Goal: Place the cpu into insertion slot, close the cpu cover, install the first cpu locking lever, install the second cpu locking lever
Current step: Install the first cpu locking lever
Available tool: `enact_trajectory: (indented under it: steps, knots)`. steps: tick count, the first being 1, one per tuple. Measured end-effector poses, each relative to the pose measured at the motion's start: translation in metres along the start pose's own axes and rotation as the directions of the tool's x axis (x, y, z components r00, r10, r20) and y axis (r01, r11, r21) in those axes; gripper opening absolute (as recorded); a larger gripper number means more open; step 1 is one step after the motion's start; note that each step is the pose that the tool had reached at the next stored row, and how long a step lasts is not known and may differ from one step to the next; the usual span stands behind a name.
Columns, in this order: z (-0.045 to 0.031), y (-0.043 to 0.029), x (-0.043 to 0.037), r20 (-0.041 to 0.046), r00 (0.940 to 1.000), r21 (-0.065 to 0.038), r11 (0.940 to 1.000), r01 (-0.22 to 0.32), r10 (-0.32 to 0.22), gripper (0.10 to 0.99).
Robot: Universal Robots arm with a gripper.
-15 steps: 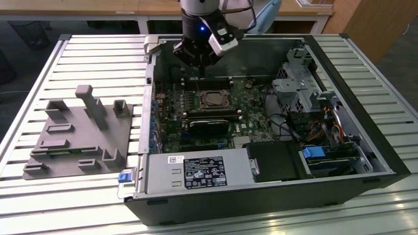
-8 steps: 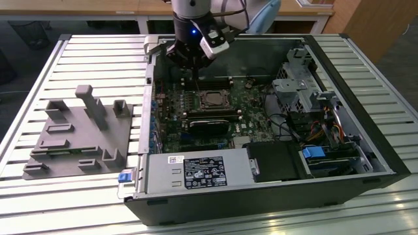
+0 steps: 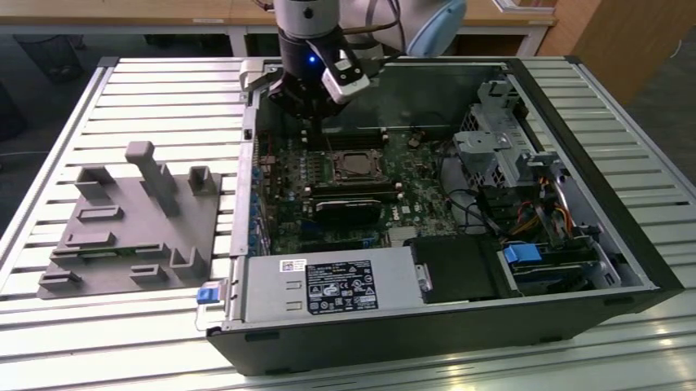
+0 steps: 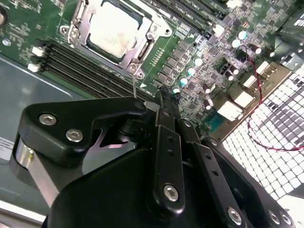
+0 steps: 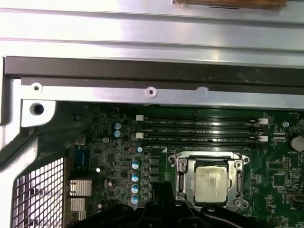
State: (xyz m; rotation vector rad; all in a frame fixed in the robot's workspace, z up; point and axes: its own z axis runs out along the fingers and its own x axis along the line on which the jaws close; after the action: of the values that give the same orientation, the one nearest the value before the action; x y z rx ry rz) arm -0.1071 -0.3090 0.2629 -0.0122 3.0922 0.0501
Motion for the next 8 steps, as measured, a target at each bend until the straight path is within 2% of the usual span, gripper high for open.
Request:
enact_trajectory:
  steps: [8]
  knots:
    - [0.0063,0.0137,0.0010,0.0001,1.0000,0.000,1.0000,0.000,0.000,0.106]
